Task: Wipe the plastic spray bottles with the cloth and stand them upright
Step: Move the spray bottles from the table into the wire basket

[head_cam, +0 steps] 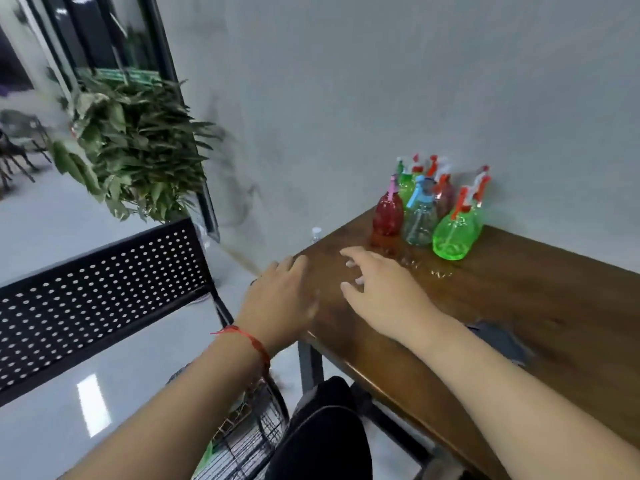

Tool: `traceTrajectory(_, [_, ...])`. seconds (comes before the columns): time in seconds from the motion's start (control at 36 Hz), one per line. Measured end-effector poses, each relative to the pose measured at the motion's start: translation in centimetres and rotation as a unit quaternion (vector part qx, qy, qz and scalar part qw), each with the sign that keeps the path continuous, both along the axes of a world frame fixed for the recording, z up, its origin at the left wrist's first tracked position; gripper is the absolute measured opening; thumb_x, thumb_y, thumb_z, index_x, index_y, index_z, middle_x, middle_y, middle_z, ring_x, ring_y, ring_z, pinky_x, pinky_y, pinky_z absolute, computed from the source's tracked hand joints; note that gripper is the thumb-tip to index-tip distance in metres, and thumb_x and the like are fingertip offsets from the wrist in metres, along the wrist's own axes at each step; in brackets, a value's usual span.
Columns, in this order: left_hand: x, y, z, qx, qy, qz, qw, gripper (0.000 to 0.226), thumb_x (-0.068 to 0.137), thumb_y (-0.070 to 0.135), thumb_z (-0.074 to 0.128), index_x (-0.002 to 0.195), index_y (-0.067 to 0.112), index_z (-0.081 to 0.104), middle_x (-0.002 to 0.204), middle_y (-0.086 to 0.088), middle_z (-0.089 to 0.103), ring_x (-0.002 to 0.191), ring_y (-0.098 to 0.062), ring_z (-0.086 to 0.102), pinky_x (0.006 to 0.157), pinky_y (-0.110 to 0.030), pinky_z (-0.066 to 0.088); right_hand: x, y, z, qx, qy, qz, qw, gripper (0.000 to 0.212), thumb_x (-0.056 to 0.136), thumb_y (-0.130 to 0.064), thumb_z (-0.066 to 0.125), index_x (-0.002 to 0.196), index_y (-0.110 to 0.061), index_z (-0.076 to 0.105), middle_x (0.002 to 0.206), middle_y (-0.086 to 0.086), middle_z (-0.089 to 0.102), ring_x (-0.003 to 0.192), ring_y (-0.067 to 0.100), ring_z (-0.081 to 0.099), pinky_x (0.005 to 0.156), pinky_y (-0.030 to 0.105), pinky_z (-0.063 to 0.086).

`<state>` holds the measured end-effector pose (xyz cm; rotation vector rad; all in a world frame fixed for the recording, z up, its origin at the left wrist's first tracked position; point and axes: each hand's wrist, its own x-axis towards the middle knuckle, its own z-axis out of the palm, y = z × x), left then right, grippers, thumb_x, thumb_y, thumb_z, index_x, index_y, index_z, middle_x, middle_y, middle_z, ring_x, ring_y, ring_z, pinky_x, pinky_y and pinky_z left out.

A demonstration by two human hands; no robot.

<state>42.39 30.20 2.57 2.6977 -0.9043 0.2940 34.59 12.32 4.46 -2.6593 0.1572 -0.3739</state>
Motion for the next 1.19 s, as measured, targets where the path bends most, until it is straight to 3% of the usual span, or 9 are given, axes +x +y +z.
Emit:
traceTrajectory(0.25, [4.6,-12.6,6.2,0.03,-0.093,-0.112,0.989,0.028,0.104,0.034,0.053,0.127,0.018,0.055,0.123,-0.003,0.062,0.117,-0.03,0.057,0.084,-0.04,0.044,-0.2,-11.1,4.6,-0.045,-0.024,-0.11,0.993,0.054,0.104,-0.034,0.06,0.156,-0.03,0.046,0.145,-0.004,0.062,0.122,0.021,0.065,0.103,0.042,0.056])
traceTrajectory(0.36, [7.9,-18.7,7.8,0.023,-0.109,-0.121,0.986,0.033,0.104,0.035,0.05,0.133,0.02,0.055,0.129,-0.002,0.061,0.122,-0.028,0.056,0.092,-0.046,0.052,1.3,-15.7,6.4,-0.074,-0.034,-0.182,0.98,0.049,0.103,-0.032,0.058,0.151,-0.03,0.05,0.129,-0.004,0.068,0.108,0.025,0.067,0.082,0.035,0.054])
traceTrajectory(0.58, [11.5,-29.8,9.0,0.212,-0.304,-0.114,0.922,0.057,0.113,0.038,0.039,0.158,0.006,0.03,0.154,-0.015,0.049,0.136,-0.033,0.054,0.099,-0.044,0.048,5.6,-21.9,7.1,-0.196,0.025,-0.28,0.94,0.05,0.11,-0.05,0.034,0.154,-0.027,0.04,0.13,0.009,0.068,0.115,0.038,0.067,0.079,0.042,0.048])
traceTrajectory(0.72, [12.0,-31.9,7.7,0.233,-0.281,-0.101,0.925,0.052,0.11,0.02,0.045,0.158,0.006,0.032,0.138,-0.011,0.063,0.113,-0.032,0.068,0.083,-0.039,0.045,6.3,-22.2,5.9,-0.206,0.046,-0.28,0.936,0.053,0.112,-0.046,0.034,0.159,-0.022,0.031,0.115,0.009,0.069,0.103,0.035,0.069,0.068,0.037,0.041])
traceTrajectory(0.83, [11.5,-31.0,6.5,0.178,-0.152,-0.089,0.968,0.046,0.107,0.018,0.05,0.151,0.007,0.041,0.118,-0.009,0.07,0.101,-0.033,0.07,0.074,-0.039,0.043,5.5,-21.8,5.3,-0.191,0.044,-0.289,0.937,0.047,0.107,-0.027,0.045,0.152,-0.02,0.034,0.102,0.008,0.066,0.093,0.035,0.066,0.068,0.037,0.039])
traceTrajectory(0.92, [10.5,-29.0,6.3,0.176,-0.074,-0.092,0.977,0.041,0.109,0.023,0.052,0.147,0.008,0.046,0.125,-0.015,0.064,0.111,-0.036,0.069,0.082,-0.044,0.051,4.4,-21.0,5.1,-0.163,0.054,-0.291,0.941,0.042,0.102,-0.019,0.048,0.143,-0.018,0.038,0.092,0.008,0.062,0.088,0.037,0.064,0.067,0.037,0.04])
traceTrajectory(1.03, [8.3,-24.1,5.9,0.171,-0.077,-0.134,0.973,0.062,0.109,0.009,0.04,0.168,0.004,0.02,0.156,-0.021,0.041,0.104,-0.034,0.067,0.084,-0.045,0.053,3.0,-19.3,4.4,-0.153,0.05,-0.27,0.949,0.042,0.105,-0.017,0.045,0.146,-0.02,0.036,0.089,0.007,0.056,0.073,0.033,0.052,0.063,0.038,0.041])
traceTrajectory(1.11, [6.7,-20.2,5.9,0.13,-0.075,-0.096,0.984,0.054,0.11,0.017,0.043,0.16,0.007,0.027,0.127,-0.013,0.064,0.102,-0.037,0.071,0.081,-0.044,0.055,1.6,-16.9,4.1,-0.17,0.042,-0.236,0.956,0.042,0.109,-0.02,0.041,0.151,-0.019,0.038,0.11,0.009,0.063,0.077,0.033,0.053,0.065,0.04,0.041])
traceTrajectory(1.19, [5.6,-16.0,5.3,0.104,-0.123,-0.079,0.984,0.028,0.114,0.026,0.037,0.14,0.015,0.037,0.091,0.0,0.053,0.08,-0.034,0.07,0.073,-0.045,0.059,0.4,-13.4,4.4,-0.2,0.042,-0.19,0.96,0.042,0.11,-0.022,0.038,0.152,-0.021,0.039,0.122,0.008,0.06,0.094,0.038,0.066,0.066,0.04,0.041])
